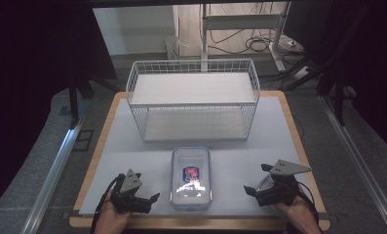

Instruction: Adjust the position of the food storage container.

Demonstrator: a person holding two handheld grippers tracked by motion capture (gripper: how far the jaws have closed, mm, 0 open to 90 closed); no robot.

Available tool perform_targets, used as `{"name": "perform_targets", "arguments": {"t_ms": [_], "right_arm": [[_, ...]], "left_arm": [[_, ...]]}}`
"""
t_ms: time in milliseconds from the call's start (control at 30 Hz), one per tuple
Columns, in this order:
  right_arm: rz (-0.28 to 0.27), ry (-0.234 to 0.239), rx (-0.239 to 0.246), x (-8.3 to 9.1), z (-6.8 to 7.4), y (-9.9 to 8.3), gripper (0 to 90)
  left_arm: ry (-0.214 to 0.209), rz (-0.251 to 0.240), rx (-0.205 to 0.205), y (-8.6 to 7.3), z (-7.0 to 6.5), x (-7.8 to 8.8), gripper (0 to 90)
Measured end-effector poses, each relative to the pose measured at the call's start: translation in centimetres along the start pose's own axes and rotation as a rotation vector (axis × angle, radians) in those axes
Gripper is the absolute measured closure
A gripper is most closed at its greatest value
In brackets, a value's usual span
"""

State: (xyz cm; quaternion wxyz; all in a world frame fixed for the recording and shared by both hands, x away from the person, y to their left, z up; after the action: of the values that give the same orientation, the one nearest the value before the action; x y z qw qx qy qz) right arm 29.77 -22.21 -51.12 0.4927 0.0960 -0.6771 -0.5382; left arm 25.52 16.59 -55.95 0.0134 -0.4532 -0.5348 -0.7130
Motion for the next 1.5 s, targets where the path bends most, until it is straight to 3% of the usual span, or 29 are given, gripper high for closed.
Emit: {"name": "perform_targets", "arguments": {"t_ms": [233,433,667,733,800,833,867,967,1033,1100,1300,1500], "right_arm": [[0.025,-0.027,0.004,0.1,-0.3,-0.3,0.0],[0.054,-0.038,0.020,0.0,0.1,-0.3,0.0],[0.060,-0.044,-0.004,0.3,0.1,-0.4,0.0],[0.065,-0.042,-0.011,0.7,0.2,-0.4,7.6],[0.085,-0.049,-0.012,1.2,0.2,-0.4,21.3],[0.085,-0.049,-0.012,1.2,0.2,-0.4,21.3],[0.113,-0.033,-0.018,2.0,0.3,-0.3,46.5],[0.111,0.010,-0.050,3.0,0.6,-0.3,71.8],[0.119,0.026,-0.047,3.8,1.0,-0.7,84.0],[0.142,0.027,-0.033,4.4,1.4,-1.4,89.2],[0.215,0.042,-0.036,6.0,2.3,-4.0,89.5],[0.305,0.095,-0.037,7.0,3.0,-6.6,89.6]], "left_arm": [[-0.015,-0.032,0.045,0.0,0.4,0.3,5.8],[-0.007,-0.025,0.030,0.0,0.3,0.2,5.7],[-0.009,-0.023,0.030,-0.1,0.1,0.1,5.6],[-0.012,-0.020,0.033,-0.1,0.2,0.0,5.6],[-0.021,-0.021,0.037,0.0,0.2,-0.1,5.8],[-0.021,-0.021,0.037,0.0,0.2,-0.1,5.8],[-0.024,-0.022,0.038,0.0,0.2,-0.2,5.8],[-0.025,-0.027,0.029,0.2,0.0,-0.2,5.8],[-0.026,-0.028,0.023,0.3,-0.1,-0.3,5.8],[-0.026,-0.025,0.017,0.3,-0.2,-0.3,5.8],[-0.017,-0.022,0.005,0.3,-0.3,-0.3,5.8],[-0.002,-0.016,-0.006,0.4,-0.4,-0.3,5.8]]}}
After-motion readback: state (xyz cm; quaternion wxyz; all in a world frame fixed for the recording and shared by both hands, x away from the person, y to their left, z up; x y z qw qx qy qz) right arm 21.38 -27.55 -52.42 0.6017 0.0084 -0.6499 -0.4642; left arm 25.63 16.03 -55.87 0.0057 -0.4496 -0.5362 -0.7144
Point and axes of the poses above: each handheld gripper's, and its own axes: x roughly backward along the jaws, y roughly out of its top, z roughly to its left, the point moved 6 cm from there along -x, roughly forward along the jaws
